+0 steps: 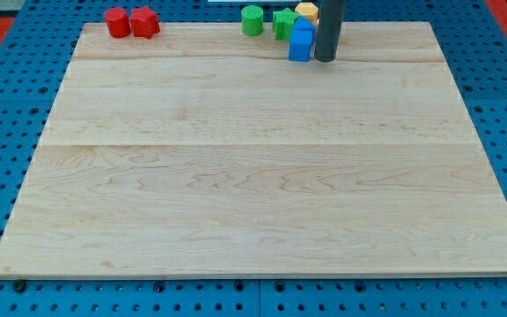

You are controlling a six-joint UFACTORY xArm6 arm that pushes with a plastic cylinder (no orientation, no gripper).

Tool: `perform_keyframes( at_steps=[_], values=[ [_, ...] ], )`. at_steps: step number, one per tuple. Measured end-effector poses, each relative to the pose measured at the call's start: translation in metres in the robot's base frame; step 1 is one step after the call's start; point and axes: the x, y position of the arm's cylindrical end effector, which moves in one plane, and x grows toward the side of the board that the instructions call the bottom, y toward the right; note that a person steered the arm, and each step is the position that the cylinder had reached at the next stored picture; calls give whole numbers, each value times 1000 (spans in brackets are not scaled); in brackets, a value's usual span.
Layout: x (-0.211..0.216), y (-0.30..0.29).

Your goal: Move your arm closer to the green circle and green star

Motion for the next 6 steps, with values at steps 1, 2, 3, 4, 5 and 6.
perform_keyframes(
  at_steps=[1,2,3,4,5,6],
  values=[
    [18,14],
    [17,23],
    [17,23],
    [25,22],
    [58,-77],
    [29,-221]
  ],
)
